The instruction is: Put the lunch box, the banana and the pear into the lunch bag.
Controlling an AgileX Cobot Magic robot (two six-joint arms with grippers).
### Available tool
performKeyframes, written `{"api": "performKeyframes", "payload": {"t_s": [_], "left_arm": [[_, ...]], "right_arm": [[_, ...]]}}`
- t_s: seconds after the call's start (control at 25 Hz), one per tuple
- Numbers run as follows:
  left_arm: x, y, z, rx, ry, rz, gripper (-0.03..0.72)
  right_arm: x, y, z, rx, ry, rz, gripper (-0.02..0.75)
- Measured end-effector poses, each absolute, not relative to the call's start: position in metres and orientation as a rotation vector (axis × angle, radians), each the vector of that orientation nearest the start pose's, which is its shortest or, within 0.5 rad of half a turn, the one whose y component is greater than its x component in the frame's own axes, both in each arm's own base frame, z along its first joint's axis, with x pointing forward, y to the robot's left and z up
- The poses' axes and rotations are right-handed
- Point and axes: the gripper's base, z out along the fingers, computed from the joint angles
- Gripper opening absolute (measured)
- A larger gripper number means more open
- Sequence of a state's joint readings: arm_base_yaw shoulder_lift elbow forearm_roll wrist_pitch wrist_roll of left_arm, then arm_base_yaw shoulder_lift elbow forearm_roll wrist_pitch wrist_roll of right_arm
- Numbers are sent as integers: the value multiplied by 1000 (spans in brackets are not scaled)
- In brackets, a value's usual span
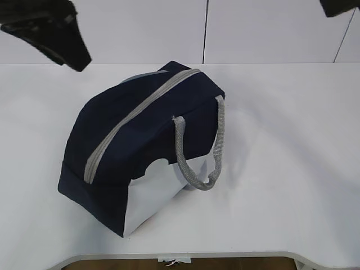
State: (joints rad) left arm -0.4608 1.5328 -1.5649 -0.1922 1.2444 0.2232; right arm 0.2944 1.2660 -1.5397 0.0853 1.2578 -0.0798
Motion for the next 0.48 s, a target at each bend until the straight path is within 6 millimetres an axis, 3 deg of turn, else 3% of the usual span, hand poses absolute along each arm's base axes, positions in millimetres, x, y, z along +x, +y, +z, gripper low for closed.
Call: {"api": "performKeyframes", "payload": {"t_s": [0.04,0.08,0.48], "left_arm": [[265,-149,379,881,2553,-318,326],[257,-144,382,878,2545,-311,326],[178,-105,389,851,2491,-322,324]], "right_arm": [[223,75,442,-463,2430,204,412],[203,69,440,-462,2425,204,410],[126,46,406,-462,2423,204,403]]}}
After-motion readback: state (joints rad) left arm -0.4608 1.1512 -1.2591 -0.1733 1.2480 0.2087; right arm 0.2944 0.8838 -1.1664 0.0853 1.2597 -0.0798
